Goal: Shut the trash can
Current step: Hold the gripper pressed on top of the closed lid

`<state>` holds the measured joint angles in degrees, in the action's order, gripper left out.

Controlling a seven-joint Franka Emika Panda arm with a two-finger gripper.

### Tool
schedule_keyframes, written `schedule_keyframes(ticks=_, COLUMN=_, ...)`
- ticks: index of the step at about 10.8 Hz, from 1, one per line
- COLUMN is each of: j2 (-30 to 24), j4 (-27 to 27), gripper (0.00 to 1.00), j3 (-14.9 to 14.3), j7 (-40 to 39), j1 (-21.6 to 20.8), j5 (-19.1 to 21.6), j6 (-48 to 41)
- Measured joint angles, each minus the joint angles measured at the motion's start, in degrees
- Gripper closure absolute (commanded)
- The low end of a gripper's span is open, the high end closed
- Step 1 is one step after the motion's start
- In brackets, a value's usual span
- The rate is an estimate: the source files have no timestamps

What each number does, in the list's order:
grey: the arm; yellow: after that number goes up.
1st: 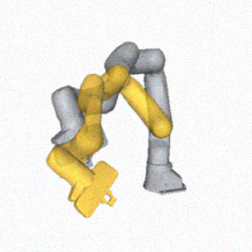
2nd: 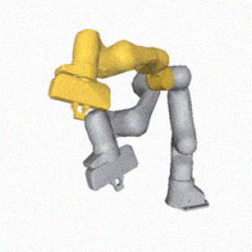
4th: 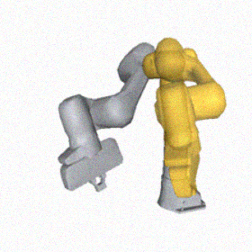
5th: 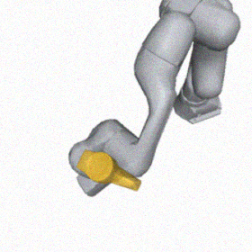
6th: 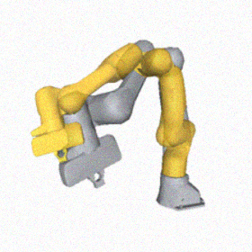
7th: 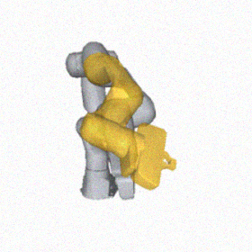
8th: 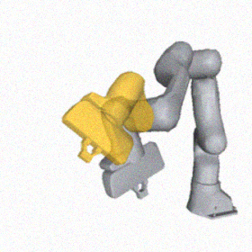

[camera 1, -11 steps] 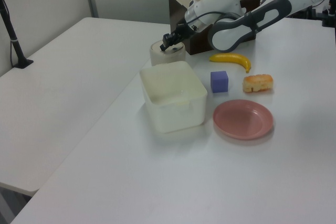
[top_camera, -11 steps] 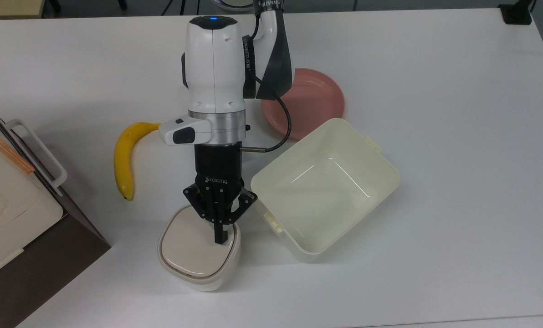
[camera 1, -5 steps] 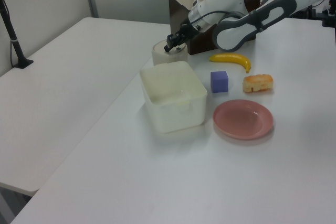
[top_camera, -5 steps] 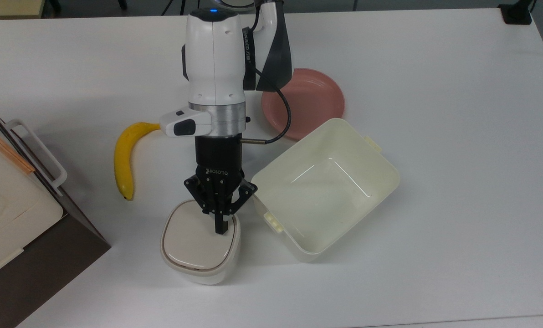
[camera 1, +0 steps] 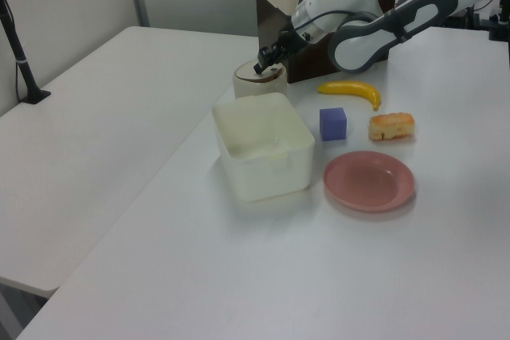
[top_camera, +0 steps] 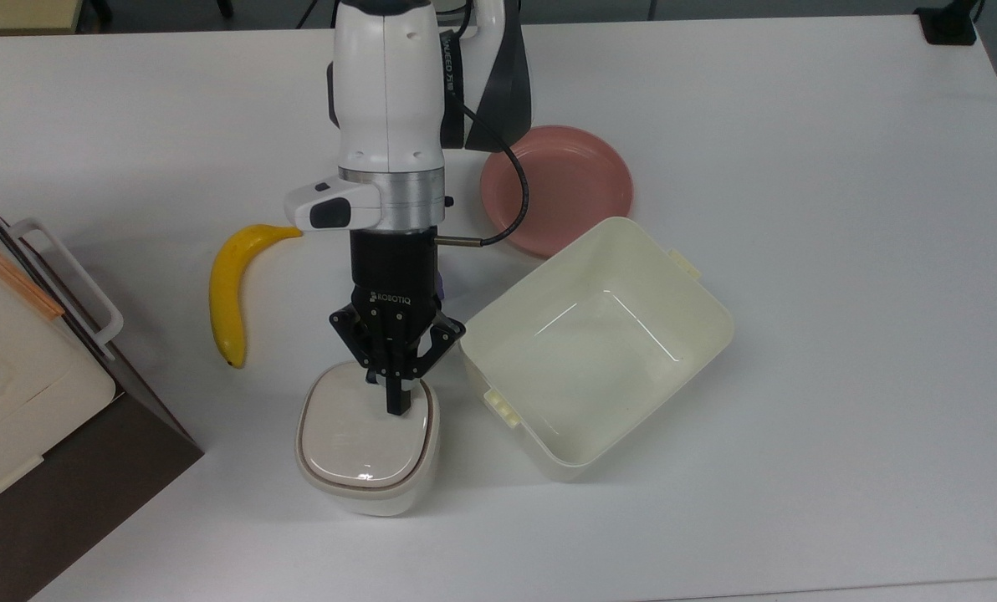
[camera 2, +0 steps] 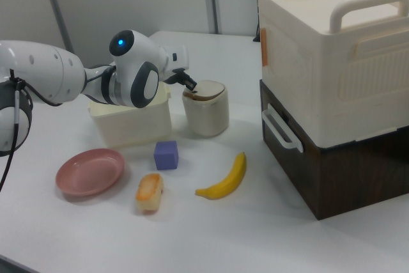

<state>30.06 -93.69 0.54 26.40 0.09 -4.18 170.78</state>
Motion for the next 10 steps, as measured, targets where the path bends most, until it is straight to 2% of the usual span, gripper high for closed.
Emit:
schedule_keyframes(ticks=4, j2=-0.8, j4=-0.8, gripper=1.0, j3=-1.4, j7=0.0, j1=0.6, j5=0.0, j6=0.0)
schedule_keyframes(ticks=10, j2=-4.2, j4=-5.0, gripper=1.0, j3=-1.6, j7=-0.7, j1=1.7, j5=0.0, j6=-0.1)
